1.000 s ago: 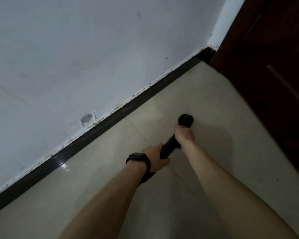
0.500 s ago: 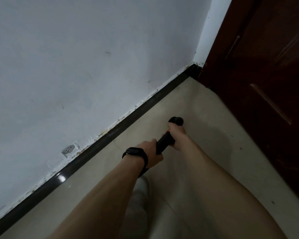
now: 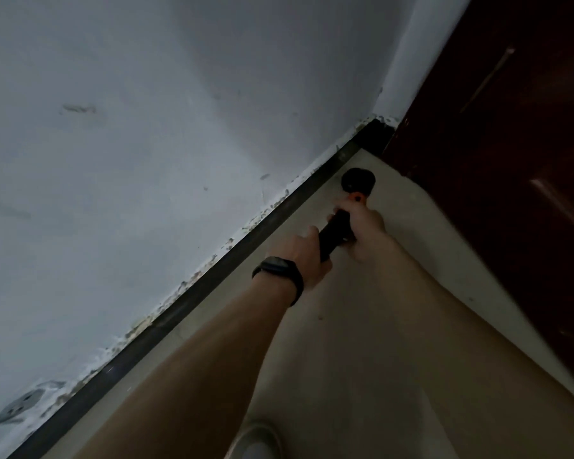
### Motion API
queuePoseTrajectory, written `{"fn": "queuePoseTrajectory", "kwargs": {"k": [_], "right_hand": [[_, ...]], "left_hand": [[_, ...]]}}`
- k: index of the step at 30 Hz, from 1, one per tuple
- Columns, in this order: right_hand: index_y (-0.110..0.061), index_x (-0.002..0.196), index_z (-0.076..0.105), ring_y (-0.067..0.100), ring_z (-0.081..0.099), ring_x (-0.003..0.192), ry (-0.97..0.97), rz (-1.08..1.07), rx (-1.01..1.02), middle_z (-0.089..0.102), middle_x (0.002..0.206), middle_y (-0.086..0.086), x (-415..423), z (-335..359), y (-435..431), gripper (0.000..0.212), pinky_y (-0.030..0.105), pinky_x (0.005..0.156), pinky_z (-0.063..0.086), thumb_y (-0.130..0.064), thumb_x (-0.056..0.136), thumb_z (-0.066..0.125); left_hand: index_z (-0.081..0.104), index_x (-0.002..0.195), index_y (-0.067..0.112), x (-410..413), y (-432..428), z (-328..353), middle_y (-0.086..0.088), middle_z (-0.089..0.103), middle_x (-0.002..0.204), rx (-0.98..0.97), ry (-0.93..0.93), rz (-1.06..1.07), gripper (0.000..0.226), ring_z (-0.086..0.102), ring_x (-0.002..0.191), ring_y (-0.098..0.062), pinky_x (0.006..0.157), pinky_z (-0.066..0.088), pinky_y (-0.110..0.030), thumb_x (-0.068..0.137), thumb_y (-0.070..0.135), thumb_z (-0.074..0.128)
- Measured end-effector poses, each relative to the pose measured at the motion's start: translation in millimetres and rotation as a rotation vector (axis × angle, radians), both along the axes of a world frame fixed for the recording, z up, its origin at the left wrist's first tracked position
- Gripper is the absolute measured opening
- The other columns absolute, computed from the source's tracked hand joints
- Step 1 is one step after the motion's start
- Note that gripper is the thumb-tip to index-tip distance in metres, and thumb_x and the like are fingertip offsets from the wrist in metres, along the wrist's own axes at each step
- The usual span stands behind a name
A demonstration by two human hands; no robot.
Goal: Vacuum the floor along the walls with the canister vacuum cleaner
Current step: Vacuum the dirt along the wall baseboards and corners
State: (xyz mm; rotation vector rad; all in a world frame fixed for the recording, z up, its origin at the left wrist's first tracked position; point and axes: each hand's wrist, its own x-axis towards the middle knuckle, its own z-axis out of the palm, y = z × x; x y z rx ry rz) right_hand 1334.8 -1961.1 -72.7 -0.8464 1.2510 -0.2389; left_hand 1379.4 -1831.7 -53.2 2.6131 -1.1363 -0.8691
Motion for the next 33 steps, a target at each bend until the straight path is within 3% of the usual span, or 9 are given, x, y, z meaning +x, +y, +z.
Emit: {"fn": "queuePoseTrajectory", "kwargs": {"k": [4, 7, 11, 14, 17, 20, 25, 29, 33], "right_hand": [[-0.003, 0.126, 0.062, 0.019, 0.075, 0.078, -0.056, -0.077, 0.012, 0.07, 0.102, 0.01, 20.1, 3.0, -18.1, 0.034, 0.034, 0.059, 0.058, -0.017, 0.096, 0.07], [-0.005, 0.107, 0.058, 0.022, 0.069, 0.073, -0.012, -0.111, -0.04, 0.062, 0.094, 0.008, 37.4, 9.5, -31.7, 0.015, 0.036, 0.058, 0.055, -0.019, 0.102, 0.063], [-0.011, 0.087, 0.05, 0.019, 0.06, 0.066, 0.133, -0.067, -0.15, 0.059, 0.088, 0.008, 42.2, 15.2, -37.0, 0.024, 0.034, 0.057, 0.051, -0.023, 0.108, 0.051], [-0.008, 0.093, 0.056, 0.016, 0.059, 0.059, 0.194, 0.014, -0.205, 0.061, 0.081, 0.007, 36.7, 10.5, -21.3, 0.027, 0.027, 0.05, 0.05, -0.027, 0.11, 0.046], [0.0, 0.124, 0.056, 0.016, 0.06, 0.055, 0.181, 0.074, -0.195, 0.061, 0.083, 0.01, 30.5, 5.4, 5.1, 0.035, 0.022, 0.043, 0.049, -0.029, 0.11, 0.043], [0.002, 0.139, 0.05, 0.014, 0.063, 0.047, 0.195, 0.136, -0.18, 0.063, 0.092, 0.013, 21.1, 4.0, 36.1, 0.049, 0.022, 0.043, 0.05, -0.036, 0.109, 0.046], [0.002, 0.134, 0.053, 0.011, 0.061, 0.042, 0.194, 0.226, -0.144, 0.063, 0.082, 0.01, -5.6, 12.1, 95.4, 0.047, 0.02, 0.04, 0.047, -0.037, 0.109, 0.046], [0.003, 0.135, 0.05, 0.011, 0.062, 0.039, 0.137, 0.222, -0.118, 0.06, 0.085, 0.012, -13.5, 17.4, 158.2, 0.045, 0.023, 0.042, 0.049, -0.033, 0.108, 0.046], [-0.004, 0.135, 0.038, 0.016, 0.067, 0.057, 0.158, 0.315, -0.118, 0.061, 0.091, 0.009, -23.9, 29.4, 241.0, 0.042, 0.032, 0.057, 0.056, -0.037, 0.109, 0.044]], "left_hand": [[0.045, 0.122, 0.019, 18.8, -30.6, -2.5, -0.004, 0.063, 0.099, -0.054, -0.029, -0.002, 0.033, 0.061, 0.079, -0.025, 0.072, 0.056, -0.039, 0.096, 0.038, 0.053], [0.046, 0.126, 0.017, 24.5, -51.0, -5.5, -0.005, 0.063, 0.103, -0.093, 0.027, 0.026, 0.035, 0.06, 0.081, -0.025, 0.073, 0.055, -0.04, 0.096, 0.034, 0.054], [0.046, 0.126, 0.017, 16.9, -57.2, -8.9, -0.004, 0.061, 0.101, -0.122, 0.102, 0.061, 0.033, 0.059, 0.078, -0.024, 0.07, 0.054, -0.038, 0.097, 0.03, 0.052], [0.042, 0.131, 0.018, 10.3, -36.6, -10.6, -0.004, 0.06, 0.098, -0.108, 0.113, 0.057, 0.037, 0.059, 0.077, -0.026, 0.066, 0.053, -0.037, 0.097, 0.03, 0.051], [0.044, 0.126, 0.017, 8.1, -5.6, -7.3, -0.006, 0.063, 0.101, -0.096, 0.073, 0.059, 0.036, 0.062, 0.083, -0.029, 0.068, 0.054, -0.037, 0.096, 0.034, 0.052], [0.043, 0.126, 0.016, -4.5, 29.2, 2.3, -0.007, 0.064, 0.103, -0.053, 0.058, 0.04, 0.038, 0.063, 0.084, -0.029, 0.067, 0.051, -0.036, 0.096, 0.039, 0.051], [0.041, 0.127, 0.018, -37.3, 91.1, 17.7, -0.006, 0.063, 0.101, 0.007, 0.085, 0.075, 0.039, 0.063, 0.083, -0.028, 0.071, 0.054, -0.038, 0.097, 0.041, 0.05], [0.044, 0.122, 0.02, -49.8, 153.6, 28.9, 0.001, 0.052, 0.083, 0.054, 0.055, 0.124, 0.036, 0.052, 0.068, -0.021, 0.057, 0.043, -0.032, 0.097, 0.044, 0.051], [0.051, 0.111, 0.022, -63.0, 233.3, 41.4, 0.003, 0.054, 0.083, 0.1, 0.118, 0.302, 0.033, 0.056, 0.07, -0.018, 0.061, 0.049, -0.034, 0.091, 0.048, 0.057]]}}
